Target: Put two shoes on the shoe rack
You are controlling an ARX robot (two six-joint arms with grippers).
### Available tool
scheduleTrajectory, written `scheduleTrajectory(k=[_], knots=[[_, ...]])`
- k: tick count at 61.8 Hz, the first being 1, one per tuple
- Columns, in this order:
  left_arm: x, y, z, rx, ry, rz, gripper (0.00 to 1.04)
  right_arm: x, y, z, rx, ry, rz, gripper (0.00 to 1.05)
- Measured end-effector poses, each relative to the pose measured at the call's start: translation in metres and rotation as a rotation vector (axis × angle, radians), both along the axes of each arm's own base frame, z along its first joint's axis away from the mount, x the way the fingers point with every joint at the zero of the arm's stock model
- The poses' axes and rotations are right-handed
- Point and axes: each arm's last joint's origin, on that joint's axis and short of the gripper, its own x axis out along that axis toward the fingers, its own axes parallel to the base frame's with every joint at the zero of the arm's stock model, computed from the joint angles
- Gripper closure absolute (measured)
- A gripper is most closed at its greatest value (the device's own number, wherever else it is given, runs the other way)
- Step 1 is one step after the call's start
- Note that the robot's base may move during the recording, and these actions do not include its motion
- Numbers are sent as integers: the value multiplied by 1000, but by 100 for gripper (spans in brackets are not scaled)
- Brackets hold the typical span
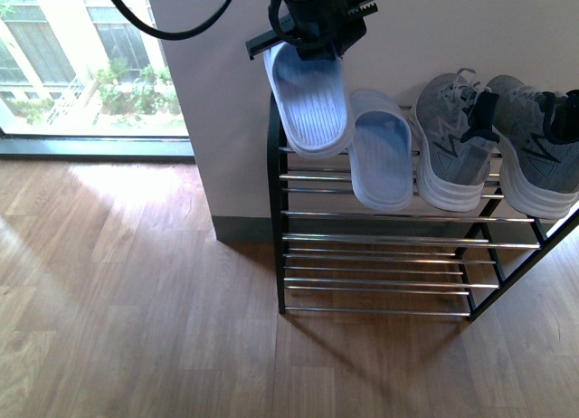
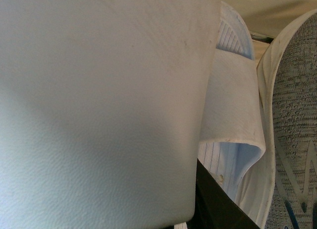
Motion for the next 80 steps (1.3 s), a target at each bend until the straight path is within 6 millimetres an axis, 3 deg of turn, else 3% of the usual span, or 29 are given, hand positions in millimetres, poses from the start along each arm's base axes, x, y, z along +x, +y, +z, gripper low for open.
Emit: scheduleTrajectory(k=[14,49,80], knots=[[1,0,0,16,-23,-30,103,0,0,0,0,0,1,9],[7,-9,8,-162,-65,-4,103,0,0,0,0,0,0,9],[3,1,-2,-24,-12,-20,103,0,0,0,0,0,0,9]])
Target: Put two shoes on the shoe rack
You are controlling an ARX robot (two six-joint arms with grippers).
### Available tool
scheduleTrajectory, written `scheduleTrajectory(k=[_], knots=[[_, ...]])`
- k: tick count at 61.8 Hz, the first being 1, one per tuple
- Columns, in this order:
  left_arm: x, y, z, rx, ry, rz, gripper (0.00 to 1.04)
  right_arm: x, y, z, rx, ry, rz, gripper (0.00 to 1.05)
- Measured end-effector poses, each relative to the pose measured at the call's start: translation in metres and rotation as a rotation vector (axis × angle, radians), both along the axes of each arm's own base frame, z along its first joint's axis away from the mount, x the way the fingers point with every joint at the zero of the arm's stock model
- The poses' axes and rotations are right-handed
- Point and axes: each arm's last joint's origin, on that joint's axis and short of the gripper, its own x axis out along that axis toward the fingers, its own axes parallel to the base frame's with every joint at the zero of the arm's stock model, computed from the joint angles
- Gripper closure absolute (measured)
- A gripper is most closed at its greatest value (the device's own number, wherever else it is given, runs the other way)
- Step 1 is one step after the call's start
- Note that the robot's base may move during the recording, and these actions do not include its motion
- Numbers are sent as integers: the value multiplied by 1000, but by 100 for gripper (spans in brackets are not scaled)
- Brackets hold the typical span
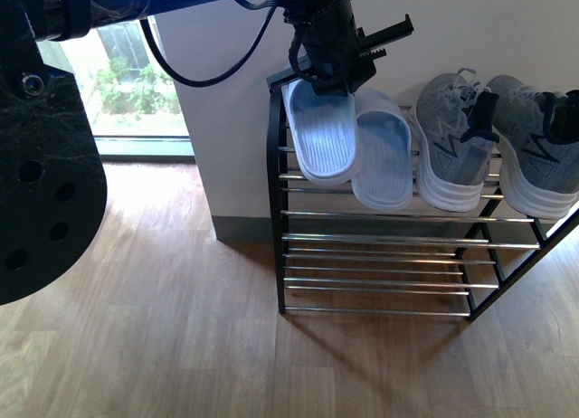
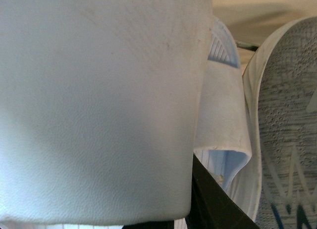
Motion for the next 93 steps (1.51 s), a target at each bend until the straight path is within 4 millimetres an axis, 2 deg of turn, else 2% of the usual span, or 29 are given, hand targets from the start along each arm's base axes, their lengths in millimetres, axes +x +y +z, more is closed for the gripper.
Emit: scheduleTrajectory(k=[11,26,35,40,44,46,48,53,55,56,58,62,67,74,76,78,84,86,88,92,93], knots=[[2,6,-18,21,28,-1,103,0,0,0,0,0,0,9],[2,7,-19,21,39,20,103,0,0,0,0,0,0,9],[0,9,-26,54,57,29,103,0,0,0,0,0,0,9],[0,10,-29,70,64,29,93,0,0,0,0,0,0,9],[0,13,-31,85,69,30,79,0,0,0,0,0,0,9],[0,13,-31,85,69,30,79,0,0,0,0,0,0,9],[1,15,-31,93,67,35,71,0,0,0,0,0,0,9],[2,16,-31,96,63,33,63,0,0,0,0,0,0,9],[2,16,-30,98,55,33,55,0,0,0,0,0,0,9],[2,16,-30,98,55,33,55,0,0,0,0,0,0,9],[3,16,-30,100,45,36,47,0,0,0,0,0,0,9],[4,16,-29,102,32,39,39,0,0,0,0,0,0,9],[6,15,-25,98,6,49,26,0,0,0,0,0,0,9],[7,14,-17,90,-17,53,13,0,0,0,0,0,0,9],[7,13,-12,83,-29,51,5,0,0,0,0,0,0,9],[7,13,-10,82,-33,52,1,0,0,0,0,0,0,9],[7,11,1,89,-55,65,8,0,0,0,0,0,0,9],[7,11,8,85,-66,68,17,0,0,0,0,0,0,9],[7,12,13,83,-75,71,19,0,0,0,0,0,0,9],[7,12,22,83,-92,75,15,0,0,0,0,0,0,9],[7,12,26,82,-100,78,11,0,0,0,0,0,0,9]])
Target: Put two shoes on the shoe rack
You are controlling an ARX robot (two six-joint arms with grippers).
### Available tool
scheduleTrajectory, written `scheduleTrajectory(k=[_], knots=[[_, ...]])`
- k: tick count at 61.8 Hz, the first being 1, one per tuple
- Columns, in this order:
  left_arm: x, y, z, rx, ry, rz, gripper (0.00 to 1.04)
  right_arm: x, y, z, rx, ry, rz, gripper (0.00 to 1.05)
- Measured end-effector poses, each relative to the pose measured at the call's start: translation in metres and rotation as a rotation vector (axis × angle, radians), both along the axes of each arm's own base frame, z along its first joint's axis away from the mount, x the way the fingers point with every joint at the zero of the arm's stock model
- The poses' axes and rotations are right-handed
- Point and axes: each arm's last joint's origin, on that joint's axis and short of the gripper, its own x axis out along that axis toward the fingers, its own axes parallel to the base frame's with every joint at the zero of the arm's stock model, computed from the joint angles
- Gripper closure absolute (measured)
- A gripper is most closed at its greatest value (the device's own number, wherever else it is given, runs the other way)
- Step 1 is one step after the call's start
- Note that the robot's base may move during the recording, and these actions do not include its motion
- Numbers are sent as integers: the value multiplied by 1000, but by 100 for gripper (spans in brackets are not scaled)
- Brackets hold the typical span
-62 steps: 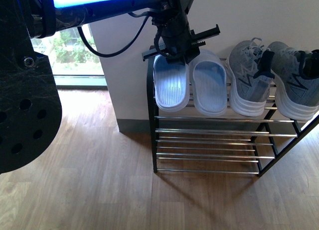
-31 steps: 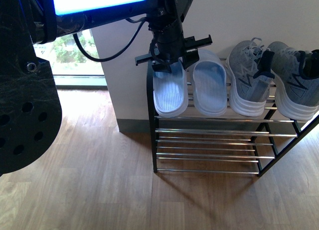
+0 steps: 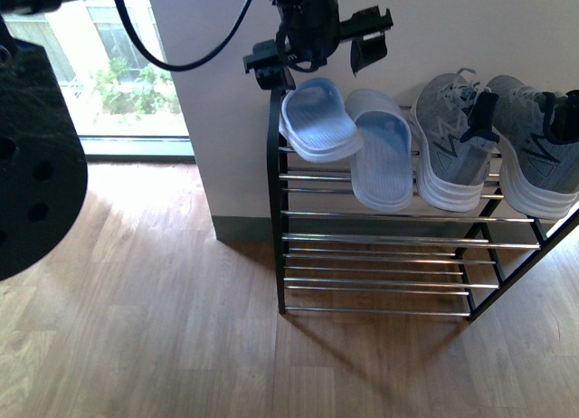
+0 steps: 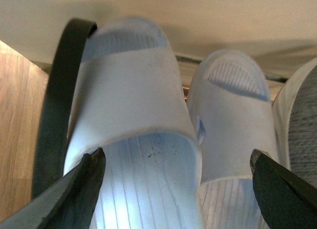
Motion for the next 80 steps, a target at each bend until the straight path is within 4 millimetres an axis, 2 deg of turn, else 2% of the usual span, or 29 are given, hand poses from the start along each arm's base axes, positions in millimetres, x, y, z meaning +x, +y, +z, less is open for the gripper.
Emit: scheduleTrajectory(k=[3,5,9,11,15,17,20,23,25,26,27,30,33,35,38,43,46,49,51,54,59,64,68,75,80], knots=[[0,0,8,-3,-13,3,2,0,0,0,0,0,0,9],[0,0,10,-3,-19,3,1,0,0,0,0,0,1,9],[-1,-1,15,-3,-23,0,7,0,0,0,0,0,1,9],[-2,-2,15,-1,-19,-2,15,0,0,0,0,0,0,9],[-3,-3,14,1,-11,-2,19,0,0,0,0,0,0,9],[-4,-4,14,4,-7,-3,17,0,0,0,0,0,0,9],[-6,-7,12,7,-1,-8,5,0,0,0,0,0,0,9],[-7,-9,12,9,-2,-12,1,0,0,0,0,0,1,9],[-7,-9,13,11,-4,-11,2,0,0,0,0,0,0,9],[-8,-10,13,12,-8,-10,5,0,0,0,0,0,0,9],[-8,-12,14,14,-18,-7,12,0,0,0,0,0,0,9],[-8,-13,15,17,-32,-5,17,0,0,0,0,0,0,9],[-8,-14,17,22,-46,-4,11,0,0,0,0,0,0,9],[-7,-14,20,40,-80,6,8,0,0,0,0,0,0,9],[-6,-13,29,53,-144,28,9,0,0,0,0,0,1,9],[-14,-5,55,80,-244,56,10,0,0,0,0,0,0,9],[-25,5,83,80,-317,79,9,0,0,0,0,0,0,9],[-44,22,120,82,-409,114,9,0,0,0,0,0,0,9],[-56,31,137,82,-449,129,9,0,0,0,0,0,1,9],[-72,46,158,84,-493,153,9,0,0,0,0,0,0,9],[-101,70,178,98,-533,199,9,0,0,0,0,0,0,9],[-126,92,181,138,-539,241,9,0,0,0,0,0,1,9],[-147,108,174,180,-516,274,9,0,0,0,0,0,0,9],[-183,128,165,235,-493,319,9,0,0,0,0,0,0,9],[-209,141,169,256,-512,364,9,0,0,0,0,0,0,9]])
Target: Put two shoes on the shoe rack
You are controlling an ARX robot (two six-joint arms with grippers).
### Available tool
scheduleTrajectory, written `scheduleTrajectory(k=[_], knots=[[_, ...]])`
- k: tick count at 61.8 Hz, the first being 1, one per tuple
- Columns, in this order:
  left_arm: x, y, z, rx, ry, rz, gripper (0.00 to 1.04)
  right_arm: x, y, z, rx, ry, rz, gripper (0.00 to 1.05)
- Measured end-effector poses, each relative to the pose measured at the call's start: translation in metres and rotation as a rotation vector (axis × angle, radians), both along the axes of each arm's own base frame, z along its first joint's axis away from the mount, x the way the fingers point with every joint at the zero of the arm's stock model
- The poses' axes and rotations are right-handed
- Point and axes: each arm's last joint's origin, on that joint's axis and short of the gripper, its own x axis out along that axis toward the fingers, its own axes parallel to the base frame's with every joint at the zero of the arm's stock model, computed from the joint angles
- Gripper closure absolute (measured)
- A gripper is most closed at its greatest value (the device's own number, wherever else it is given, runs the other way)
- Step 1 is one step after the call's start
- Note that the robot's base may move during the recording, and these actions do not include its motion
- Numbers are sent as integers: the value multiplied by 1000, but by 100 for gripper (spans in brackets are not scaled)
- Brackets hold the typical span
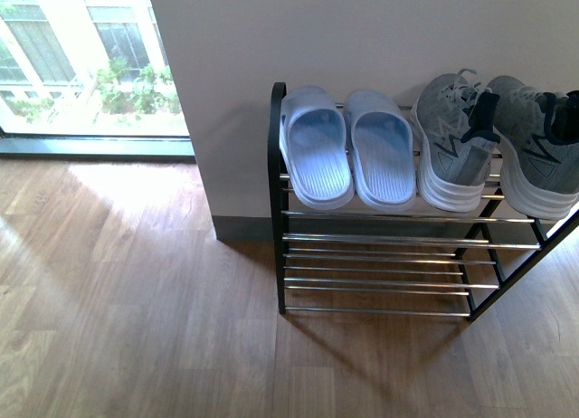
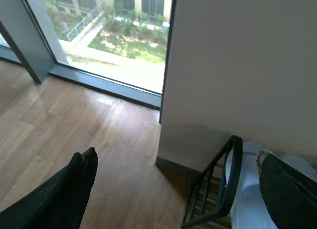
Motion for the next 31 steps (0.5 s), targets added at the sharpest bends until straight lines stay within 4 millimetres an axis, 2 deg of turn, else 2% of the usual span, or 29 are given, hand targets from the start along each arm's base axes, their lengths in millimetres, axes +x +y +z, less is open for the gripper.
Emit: scheduleTrajectory(k=[8,13,15,16,19,31], knots=[[-45,20,14,11,-62,91,9,0,0,0,0,0,0,9],[-56,25,19,-1,-94,100,10,0,0,0,0,0,0,9],[-58,29,18,-26,-159,5,16,0,0,0,0,0,3,9],[-60,32,14,-18,-210,-76,21,0,0,0,0,0,3,9],[-69,42,0,29,-286,-181,32,0,0,0,0,0,2,9],[-99,73,-31,127,-335,-227,63,0,0,0,0,0,2,9]])
